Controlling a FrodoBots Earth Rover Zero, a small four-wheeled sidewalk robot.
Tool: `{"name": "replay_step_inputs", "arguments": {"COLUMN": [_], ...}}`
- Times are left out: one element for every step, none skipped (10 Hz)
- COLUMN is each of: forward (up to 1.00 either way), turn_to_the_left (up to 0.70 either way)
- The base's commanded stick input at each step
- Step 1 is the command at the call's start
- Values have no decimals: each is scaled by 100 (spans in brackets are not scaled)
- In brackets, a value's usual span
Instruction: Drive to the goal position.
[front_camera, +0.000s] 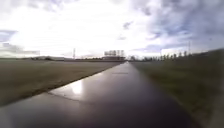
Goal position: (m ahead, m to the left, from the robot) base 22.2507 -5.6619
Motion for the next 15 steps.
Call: {"name": "replay_step_inputs", "arguments": {"forward": [100, 100, 100, 100, 100, 100, 100, 100, 100, 100, 100, 100, 100, 100, 100], "turn_to_the_left": [-40, -40, -24, 0, 0, 0, 0, 0, 0, 0, 0, 0, 0, 0, 0]}}
